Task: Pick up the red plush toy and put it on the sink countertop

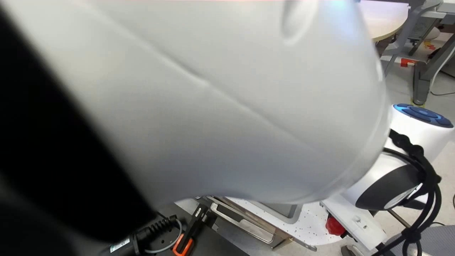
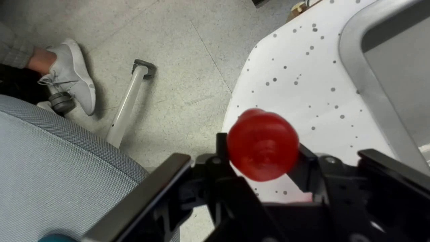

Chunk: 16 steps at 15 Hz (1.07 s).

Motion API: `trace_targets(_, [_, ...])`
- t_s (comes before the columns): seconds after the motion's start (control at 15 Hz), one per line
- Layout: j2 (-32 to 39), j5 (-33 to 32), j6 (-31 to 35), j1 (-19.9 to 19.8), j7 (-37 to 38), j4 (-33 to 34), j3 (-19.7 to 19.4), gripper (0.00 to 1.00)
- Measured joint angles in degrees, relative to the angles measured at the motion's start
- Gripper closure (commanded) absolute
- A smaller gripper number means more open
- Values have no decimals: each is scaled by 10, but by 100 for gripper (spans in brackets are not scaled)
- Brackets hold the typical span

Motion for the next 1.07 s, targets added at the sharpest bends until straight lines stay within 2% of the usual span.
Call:
trace_targets(0.47, [79, -2, -19, 1, 9, 88, 0, 84])
trace_targets(0.53, [83, -3, -25, 1, 9, 95, -1, 34])
trace_targets(0.6, [85, -3, -30, 1, 9, 102, -1, 33])
trace_targets(0.87, [88, -3, -34, 0, 3, 111, -3, 5])
trace_targets(0.93, [87, -3, -32, 0, -2, 111, -3, 0])
trace_targets(1.07, [84, -3, -30, 0, -14, 111, -3, 0])
